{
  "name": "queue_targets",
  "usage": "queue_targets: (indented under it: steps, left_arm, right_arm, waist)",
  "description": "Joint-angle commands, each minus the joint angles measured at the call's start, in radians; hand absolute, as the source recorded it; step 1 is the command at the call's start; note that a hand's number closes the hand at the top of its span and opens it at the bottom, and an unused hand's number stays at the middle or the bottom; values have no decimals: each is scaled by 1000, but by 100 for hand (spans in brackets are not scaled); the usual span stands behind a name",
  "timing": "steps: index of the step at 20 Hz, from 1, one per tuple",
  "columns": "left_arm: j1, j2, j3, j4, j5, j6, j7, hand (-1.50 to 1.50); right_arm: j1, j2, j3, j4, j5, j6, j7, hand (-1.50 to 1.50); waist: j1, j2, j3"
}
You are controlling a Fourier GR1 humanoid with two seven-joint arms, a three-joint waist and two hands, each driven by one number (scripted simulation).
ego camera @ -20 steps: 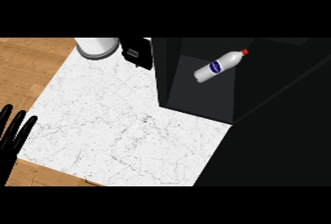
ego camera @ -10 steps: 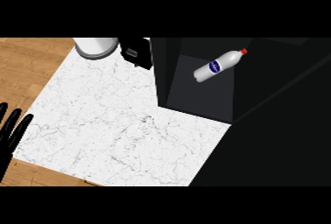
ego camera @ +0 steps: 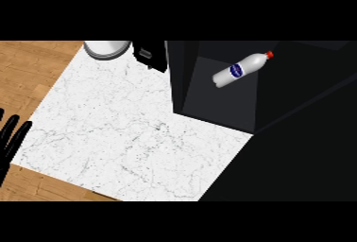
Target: Pick up the bottled water, place it into the cabinet and close the cabinet
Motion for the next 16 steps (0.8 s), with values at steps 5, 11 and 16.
queue_targets:
  steps: [5, 11, 16]
  left_arm:
    - [-15, 12, 11, 12, 10, -23, 5, -150]
    - [-18, 10, 6, 9, 13, -22, 12, -150]
    - [-18, 8, 5, 23, 18, -38, 13, -150]
  right_arm:
    - [-40, 123, 85, 71, -146, -46, 66, 150]
    - [-171, 190, -6, 140, -155, -107, 143, 150]
    - [-329, 182, -78, 223, -138, -85, 239, 150]
  waist:
    - [26, 24, 6]
    - [13, 6, 8]
    - [12, 0, 7]
